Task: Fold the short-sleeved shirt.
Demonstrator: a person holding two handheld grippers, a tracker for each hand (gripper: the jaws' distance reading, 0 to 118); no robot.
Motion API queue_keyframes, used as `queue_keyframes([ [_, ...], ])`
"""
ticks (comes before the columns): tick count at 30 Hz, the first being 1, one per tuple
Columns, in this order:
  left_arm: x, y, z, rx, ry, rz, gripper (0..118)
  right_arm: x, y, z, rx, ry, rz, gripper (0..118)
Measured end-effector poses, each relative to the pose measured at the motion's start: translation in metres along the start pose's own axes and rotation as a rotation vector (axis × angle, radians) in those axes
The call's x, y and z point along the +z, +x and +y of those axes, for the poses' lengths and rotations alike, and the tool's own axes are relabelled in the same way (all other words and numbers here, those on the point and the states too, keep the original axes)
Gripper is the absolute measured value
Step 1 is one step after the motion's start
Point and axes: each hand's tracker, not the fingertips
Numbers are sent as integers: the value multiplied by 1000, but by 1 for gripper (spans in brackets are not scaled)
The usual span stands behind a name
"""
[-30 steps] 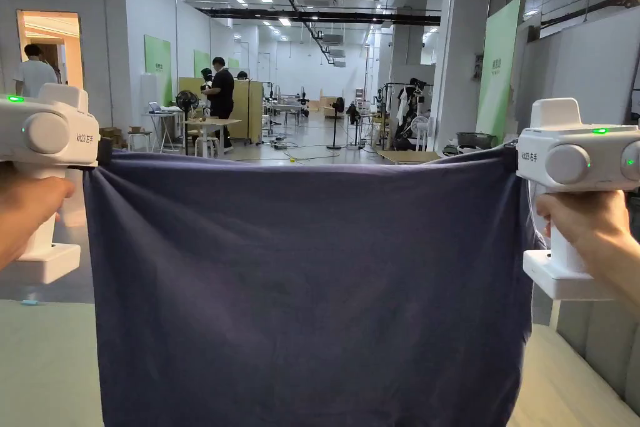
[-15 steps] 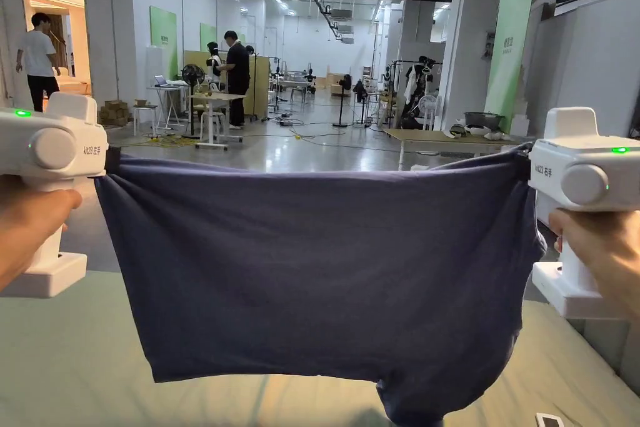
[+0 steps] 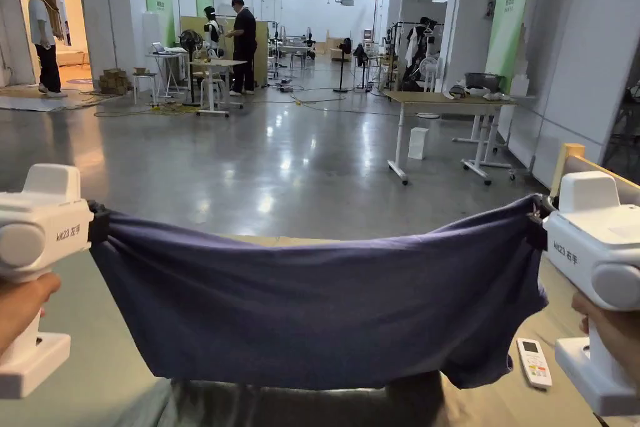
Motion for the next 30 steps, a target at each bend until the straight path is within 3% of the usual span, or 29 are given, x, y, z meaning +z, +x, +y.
queue_keyframes([
  [8, 58, -5, -123, 42, -94, -22, 5, 101, -14, -99, 17, -188, 70, 2],
  [12, 86, -7, -183, 57, -186, -33, 5, 147, -23, -152, -49, -345, 106, 2],
  [19, 113, -7, -271, 11, -455, -84, 5, 195, -41, -234, -54, -622, 169, 2],
  [20, 113, -7, -282, -1, -492, -80, 5, 200, -42, -243, -50, -621, 132, 2],
  [25, 107, -8, -325, -68, -635, -98, 5, 201, -52, -289, 9, -757, 173, 2],
  [30, 98, -16, -351, -61, -702, -95, 5, 206, -60, -288, 65, -835, 162, 2],
])
